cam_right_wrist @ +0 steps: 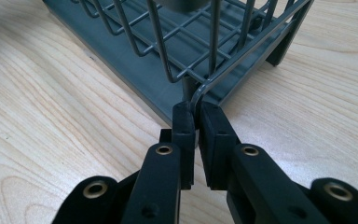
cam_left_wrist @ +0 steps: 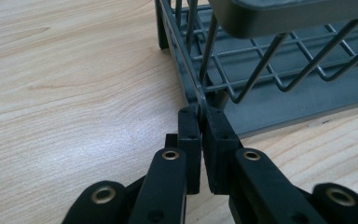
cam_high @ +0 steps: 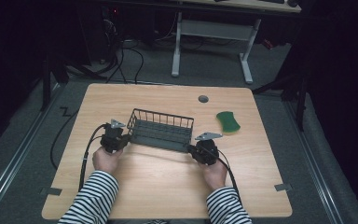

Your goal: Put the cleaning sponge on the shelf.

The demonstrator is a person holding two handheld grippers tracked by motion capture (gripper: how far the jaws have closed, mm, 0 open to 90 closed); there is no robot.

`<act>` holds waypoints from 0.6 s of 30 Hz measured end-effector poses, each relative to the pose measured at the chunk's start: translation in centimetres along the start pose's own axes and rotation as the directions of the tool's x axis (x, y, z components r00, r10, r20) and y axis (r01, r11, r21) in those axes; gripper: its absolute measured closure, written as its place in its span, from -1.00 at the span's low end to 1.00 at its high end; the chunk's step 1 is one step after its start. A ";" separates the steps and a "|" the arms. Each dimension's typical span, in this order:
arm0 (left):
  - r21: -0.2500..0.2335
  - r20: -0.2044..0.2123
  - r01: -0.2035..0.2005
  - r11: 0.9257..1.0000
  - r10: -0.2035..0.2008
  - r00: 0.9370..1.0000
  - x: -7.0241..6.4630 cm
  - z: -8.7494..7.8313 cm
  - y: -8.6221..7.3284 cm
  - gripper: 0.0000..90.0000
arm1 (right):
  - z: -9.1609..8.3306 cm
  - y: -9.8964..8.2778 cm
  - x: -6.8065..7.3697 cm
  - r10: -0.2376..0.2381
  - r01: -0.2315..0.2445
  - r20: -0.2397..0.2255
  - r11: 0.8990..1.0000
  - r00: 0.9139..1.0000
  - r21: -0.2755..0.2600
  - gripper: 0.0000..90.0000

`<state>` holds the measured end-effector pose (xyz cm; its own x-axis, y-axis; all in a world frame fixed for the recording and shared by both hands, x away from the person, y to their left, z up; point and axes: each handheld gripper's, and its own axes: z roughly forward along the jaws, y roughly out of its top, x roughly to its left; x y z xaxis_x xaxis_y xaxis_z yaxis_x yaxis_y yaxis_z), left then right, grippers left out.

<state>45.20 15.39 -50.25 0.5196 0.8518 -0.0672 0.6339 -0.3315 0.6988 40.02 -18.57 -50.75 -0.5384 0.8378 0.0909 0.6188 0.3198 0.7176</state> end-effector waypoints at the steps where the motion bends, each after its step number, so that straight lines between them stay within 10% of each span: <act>1: 0.000 0.003 0.000 1.000 0.000 1.000 0.0 0.0 0.0 0.92 | -0.1 0.0 0.0 0.005 -0.005 0.000 1.000 1.000 0.002 0.89; 18: 0.007 0.047 -0.025 1.000 0.025 0.999 -1.3 -0.3 0.1 0.92 | -1.6 -1.3 -0.5 0.008 -0.008 0.008 1.000 1.000 -0.007 0.89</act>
<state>44.39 14.37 -49.92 0.5617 0.8232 -0.0832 0.6246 -0.3560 0.6951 38.58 -20.06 -50.65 -0.5289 0.8437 0.0917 0.6194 0.3098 0.7214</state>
